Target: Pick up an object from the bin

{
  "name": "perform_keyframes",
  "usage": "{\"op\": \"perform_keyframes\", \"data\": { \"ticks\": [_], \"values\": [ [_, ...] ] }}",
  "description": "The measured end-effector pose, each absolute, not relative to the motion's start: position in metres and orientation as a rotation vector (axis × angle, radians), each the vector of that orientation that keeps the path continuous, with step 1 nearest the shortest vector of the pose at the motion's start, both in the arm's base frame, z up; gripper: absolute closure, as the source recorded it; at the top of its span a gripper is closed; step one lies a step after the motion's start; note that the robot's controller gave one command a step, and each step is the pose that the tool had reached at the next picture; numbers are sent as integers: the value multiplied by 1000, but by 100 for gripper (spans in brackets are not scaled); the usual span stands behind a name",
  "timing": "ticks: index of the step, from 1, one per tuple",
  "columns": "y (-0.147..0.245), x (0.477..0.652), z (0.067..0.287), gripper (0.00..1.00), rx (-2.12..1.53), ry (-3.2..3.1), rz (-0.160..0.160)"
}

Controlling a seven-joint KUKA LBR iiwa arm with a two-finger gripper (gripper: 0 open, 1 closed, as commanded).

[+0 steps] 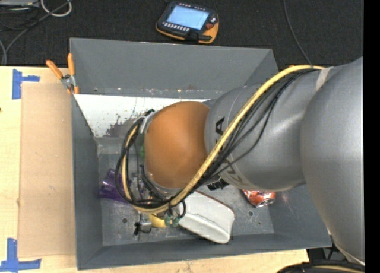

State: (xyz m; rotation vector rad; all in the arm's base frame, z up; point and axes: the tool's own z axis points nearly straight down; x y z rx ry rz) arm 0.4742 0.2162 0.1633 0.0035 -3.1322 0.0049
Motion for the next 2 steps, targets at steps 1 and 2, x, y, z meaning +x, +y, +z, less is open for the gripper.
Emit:
{"op": "perform_keyframes", "data": {
  "ticks": [1,2],
  "values": [
    [215,476,167,0,-6,-3139,1],
    [209,547,115,0,-562,-3084,6]
  ]
}}
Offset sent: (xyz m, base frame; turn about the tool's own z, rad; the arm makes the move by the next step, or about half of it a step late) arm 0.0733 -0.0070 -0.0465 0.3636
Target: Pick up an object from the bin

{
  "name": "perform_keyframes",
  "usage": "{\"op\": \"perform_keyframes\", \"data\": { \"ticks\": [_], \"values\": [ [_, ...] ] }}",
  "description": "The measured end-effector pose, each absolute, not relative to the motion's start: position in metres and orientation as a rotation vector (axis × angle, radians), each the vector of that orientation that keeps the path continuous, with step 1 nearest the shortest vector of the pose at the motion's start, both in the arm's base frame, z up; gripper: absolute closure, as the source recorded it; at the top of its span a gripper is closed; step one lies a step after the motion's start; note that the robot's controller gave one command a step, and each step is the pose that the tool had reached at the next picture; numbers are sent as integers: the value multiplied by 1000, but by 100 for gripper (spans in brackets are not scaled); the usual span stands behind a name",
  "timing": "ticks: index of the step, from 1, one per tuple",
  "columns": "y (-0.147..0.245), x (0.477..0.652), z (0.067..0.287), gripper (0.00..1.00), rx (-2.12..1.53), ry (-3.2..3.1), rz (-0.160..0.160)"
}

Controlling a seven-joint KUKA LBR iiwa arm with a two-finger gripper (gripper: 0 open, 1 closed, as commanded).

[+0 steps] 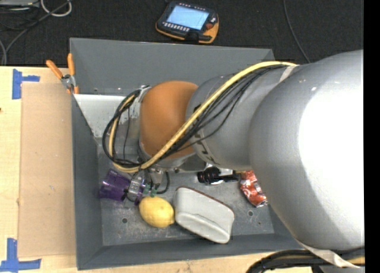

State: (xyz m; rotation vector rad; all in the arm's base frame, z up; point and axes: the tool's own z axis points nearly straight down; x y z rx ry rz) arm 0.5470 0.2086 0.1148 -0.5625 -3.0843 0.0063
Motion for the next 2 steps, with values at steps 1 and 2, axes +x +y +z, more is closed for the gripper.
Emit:
{"op": "perform_keyframes", "data": {
  "ticks": [1,2],
  "values": [
    [199,554,113,0,-249,-3129,2],
    [224,553,110,0,-793,-3033,7]
  ]
}}
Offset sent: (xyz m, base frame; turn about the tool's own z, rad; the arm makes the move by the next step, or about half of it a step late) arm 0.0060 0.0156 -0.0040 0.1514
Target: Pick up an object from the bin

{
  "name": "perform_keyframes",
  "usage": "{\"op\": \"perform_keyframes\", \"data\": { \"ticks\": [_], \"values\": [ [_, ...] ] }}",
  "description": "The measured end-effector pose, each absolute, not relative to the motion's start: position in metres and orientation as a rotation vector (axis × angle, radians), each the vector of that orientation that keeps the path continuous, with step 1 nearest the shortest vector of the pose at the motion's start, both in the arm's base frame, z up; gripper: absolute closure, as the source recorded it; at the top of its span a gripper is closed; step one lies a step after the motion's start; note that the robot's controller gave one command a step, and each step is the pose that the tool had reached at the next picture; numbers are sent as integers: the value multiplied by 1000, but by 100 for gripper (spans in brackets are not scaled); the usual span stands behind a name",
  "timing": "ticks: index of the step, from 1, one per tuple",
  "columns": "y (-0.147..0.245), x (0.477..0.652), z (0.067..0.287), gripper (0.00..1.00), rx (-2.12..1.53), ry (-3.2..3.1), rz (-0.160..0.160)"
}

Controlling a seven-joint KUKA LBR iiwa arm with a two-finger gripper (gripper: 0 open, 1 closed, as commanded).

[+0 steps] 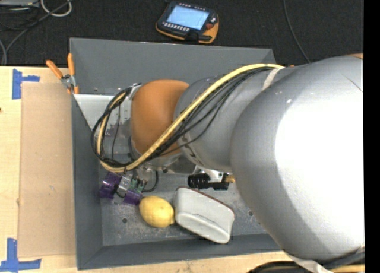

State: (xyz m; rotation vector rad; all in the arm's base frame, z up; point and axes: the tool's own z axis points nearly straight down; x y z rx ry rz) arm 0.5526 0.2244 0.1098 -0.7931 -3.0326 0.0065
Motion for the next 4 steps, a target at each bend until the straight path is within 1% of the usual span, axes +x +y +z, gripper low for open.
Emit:
{"op": "perform_keyframes", "data": {
  "ticks": [1,2,3,4],
  "values": [
    [231,548,68,0,-479,-3098,6],
    [234,546,69,100,-1028,-2961,9],
    [234,546,69,100,-1029,-2960,9],
    [232,543,98,100,-1025,-2951,23]
  ]
}}
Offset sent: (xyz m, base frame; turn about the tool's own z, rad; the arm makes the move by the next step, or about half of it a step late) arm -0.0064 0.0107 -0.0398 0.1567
